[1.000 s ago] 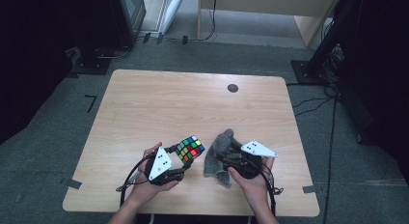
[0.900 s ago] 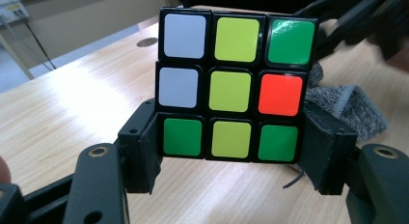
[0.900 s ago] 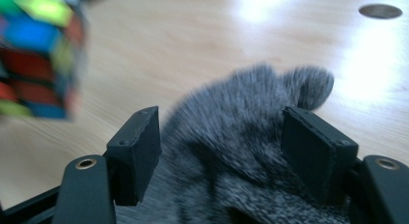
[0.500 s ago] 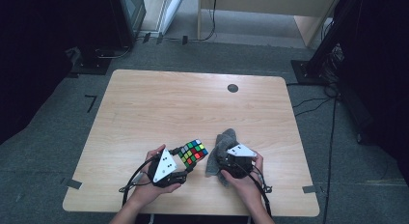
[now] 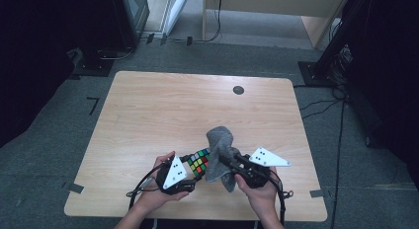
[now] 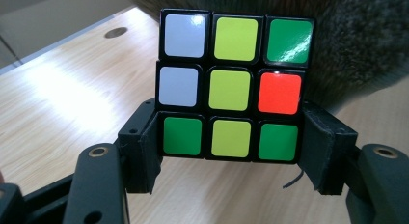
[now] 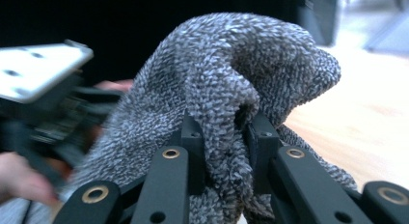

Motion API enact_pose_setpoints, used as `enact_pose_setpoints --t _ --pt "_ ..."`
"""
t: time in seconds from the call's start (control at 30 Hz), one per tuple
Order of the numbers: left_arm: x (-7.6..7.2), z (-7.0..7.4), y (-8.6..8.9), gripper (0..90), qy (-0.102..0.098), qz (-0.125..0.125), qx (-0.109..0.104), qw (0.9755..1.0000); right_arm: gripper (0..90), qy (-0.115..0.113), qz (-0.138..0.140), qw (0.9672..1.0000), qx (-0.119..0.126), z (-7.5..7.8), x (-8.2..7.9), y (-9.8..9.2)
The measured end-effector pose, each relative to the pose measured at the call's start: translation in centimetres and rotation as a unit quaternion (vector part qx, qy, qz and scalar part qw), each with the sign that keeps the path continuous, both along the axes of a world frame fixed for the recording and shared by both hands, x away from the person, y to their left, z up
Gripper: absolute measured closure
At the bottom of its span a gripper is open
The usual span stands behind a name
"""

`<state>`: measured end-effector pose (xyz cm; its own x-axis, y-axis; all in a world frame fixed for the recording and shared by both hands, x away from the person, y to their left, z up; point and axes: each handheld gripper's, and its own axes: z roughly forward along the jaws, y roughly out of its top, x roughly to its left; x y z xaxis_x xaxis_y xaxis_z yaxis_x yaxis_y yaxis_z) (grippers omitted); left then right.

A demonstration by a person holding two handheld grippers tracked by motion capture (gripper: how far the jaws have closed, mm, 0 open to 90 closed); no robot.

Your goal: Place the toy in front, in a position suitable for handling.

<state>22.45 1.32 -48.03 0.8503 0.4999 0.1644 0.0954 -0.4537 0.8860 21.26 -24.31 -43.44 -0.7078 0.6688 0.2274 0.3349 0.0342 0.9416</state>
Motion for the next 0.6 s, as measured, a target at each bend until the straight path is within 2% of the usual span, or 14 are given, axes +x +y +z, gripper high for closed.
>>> enact_pose_setpoints --t 0.07,0.1,0.13,0.17,0.2,0.27,0.33,0.4,0.47,0.53,0.6 --pt "-0.2 0.1 -0.1 34.5 -0.003 -0.005 -0.001 1.0000 74.6 0.002 0.014 0.9998 -0.016 0.0 -0.2 1.0" --pt "-0.6 0.4 -0.2 34.6 -0.006 -0.017 -0.004 0.9998 74.6 0.006 0.008 0.9995 -0.030 -0.4 -0.2 1.3" --pt "-0.7 0.6 -0.2 34.6 -0.010 -0.017 -0.002 0.9998 74.5 0.007 0.004 0.9994 -0.035 -0.7 -0.1 1.3" --pt "-0.7 0.7 -0.1 34.5 -0.014 -0.016 -0.002 0.9998 74.5 0.014 -0.001 0.9995 -0.029 -1.2 0.1 1.1" --pt "-0.7 0.9 0.1 34.5 -0.012 -0.018 -0.009 0.9997 74.5 0.026 -0.011 0.9991 -0.032 -1.6 0.4 0.8" --pt "-0.5 1.2 0.5 34.5 -0.008 -0.017 -0.026 0.9995 74.5 0.046 -0.041 0.9964 -0.059 -2.5 1.0 0.3" --pt "-0.3 1.3 0.6 34.5 -0.004 -0.013 -0.032 0.9994 74.4 0.058 -0.053 0.9960 -0.042 -2.8 1.2 -0.4" --pt "-0.2 1.1 0.5 34.5 -0.003 -0.009 -0.017 0.9998 74.2 0.050 -0.048 0.9973 -0.025 -2.4 1.0 -0.4" --pt "-0.3 0.8 0.2 34.5 -0.005 -0.008 -0.001 1.0000 73.9 0.023 -0.026 0.9993 -0.012 -1.3 0.3 0.1" --pt "-0.7 0.9 -0.1 34.5 -0.008 -0.014 -0.007 0.9999 73.7 -0.002 -0.001 0.9999 -0.015 -0.4 -0.4 1.0" --pt "-0.8 1.3 -0.2 34.5 -0.009 -0.014 -0.016 0.9997 73.3 -0.006 0.004 0.9997 -0.025 -0.2 -0.7 1.6"
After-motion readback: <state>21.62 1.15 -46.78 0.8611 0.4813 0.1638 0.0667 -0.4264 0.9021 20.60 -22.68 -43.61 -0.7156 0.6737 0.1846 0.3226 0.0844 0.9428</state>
